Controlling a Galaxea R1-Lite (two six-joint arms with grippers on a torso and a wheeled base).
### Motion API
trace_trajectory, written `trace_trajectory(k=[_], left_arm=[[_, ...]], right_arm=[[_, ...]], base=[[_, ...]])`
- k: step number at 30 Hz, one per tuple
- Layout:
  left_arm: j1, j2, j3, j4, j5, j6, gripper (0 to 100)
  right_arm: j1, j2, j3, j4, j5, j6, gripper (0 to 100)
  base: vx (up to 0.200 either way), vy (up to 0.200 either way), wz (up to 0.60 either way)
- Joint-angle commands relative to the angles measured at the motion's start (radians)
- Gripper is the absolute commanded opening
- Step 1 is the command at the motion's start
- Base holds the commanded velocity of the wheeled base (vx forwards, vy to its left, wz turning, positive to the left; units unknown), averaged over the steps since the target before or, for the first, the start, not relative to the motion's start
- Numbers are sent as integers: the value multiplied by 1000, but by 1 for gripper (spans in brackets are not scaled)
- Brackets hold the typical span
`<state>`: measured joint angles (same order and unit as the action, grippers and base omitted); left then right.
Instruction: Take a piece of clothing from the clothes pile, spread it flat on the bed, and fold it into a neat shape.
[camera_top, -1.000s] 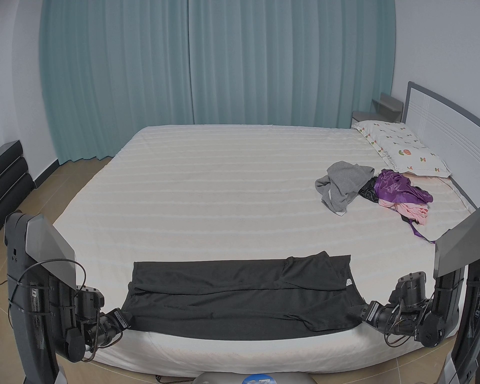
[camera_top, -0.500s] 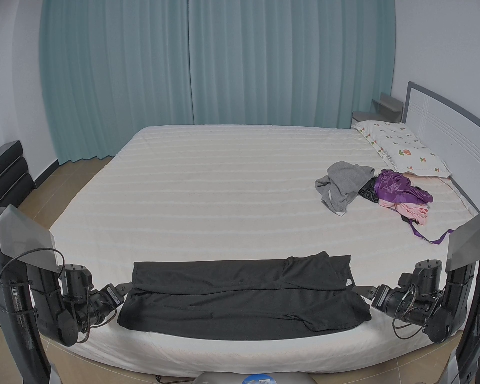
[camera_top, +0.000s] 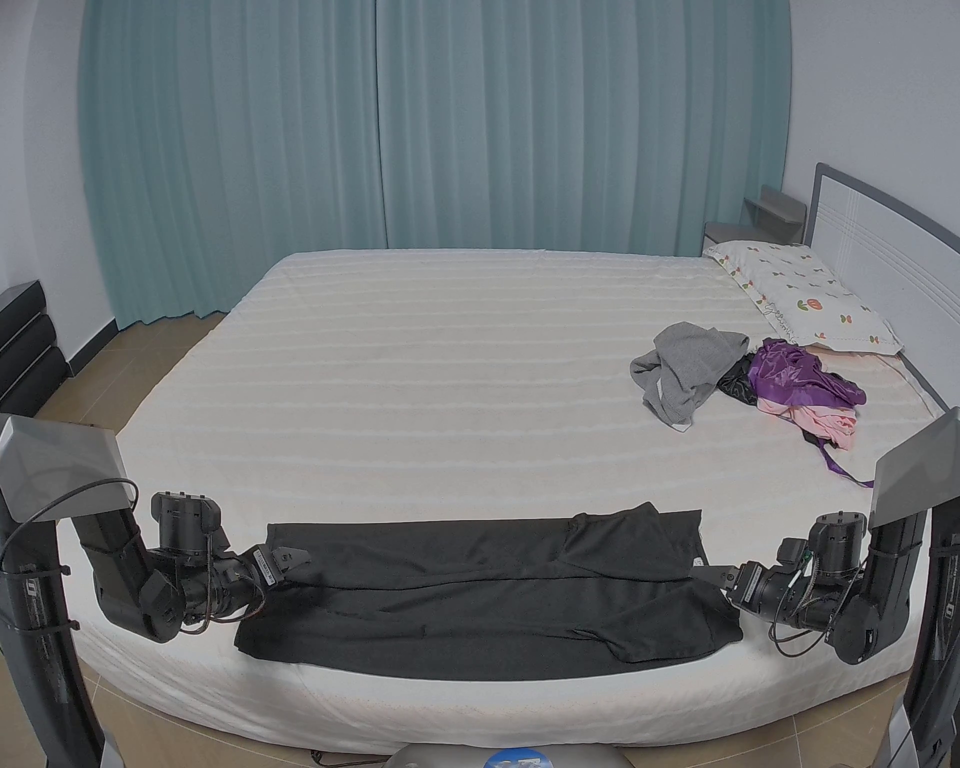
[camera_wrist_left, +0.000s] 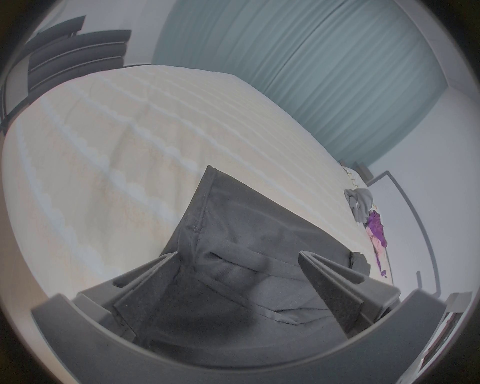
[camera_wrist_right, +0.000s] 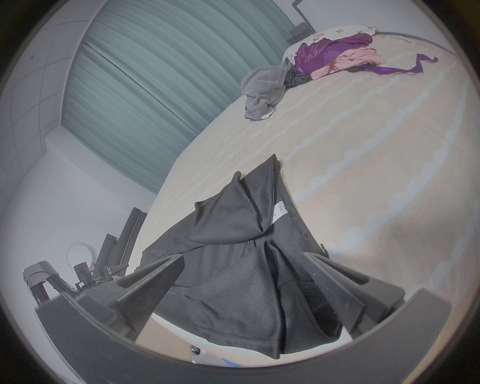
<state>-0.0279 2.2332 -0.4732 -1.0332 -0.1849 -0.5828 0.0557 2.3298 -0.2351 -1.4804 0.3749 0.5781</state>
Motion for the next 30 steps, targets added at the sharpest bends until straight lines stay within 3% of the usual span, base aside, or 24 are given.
trace_trajectory(k=[1,12,13,30], left_arm=[[-6,46,-24,1,4,32,100],[-10,60,4,4,2,40,100],[-10,60,4,4,2,40,0],[13,49,22,-2,16,15,0]], right_arm=[[-5,37,-10,0,9,-3,100],[-2,62,-3,-6,10,-23,100],[-2,62,-3,-6,10,-23,100],[-4,75,-18,-24,30,-34,100]], base=[[0,0,0],[0,0,0],[0,0,0],[0,0,0]])
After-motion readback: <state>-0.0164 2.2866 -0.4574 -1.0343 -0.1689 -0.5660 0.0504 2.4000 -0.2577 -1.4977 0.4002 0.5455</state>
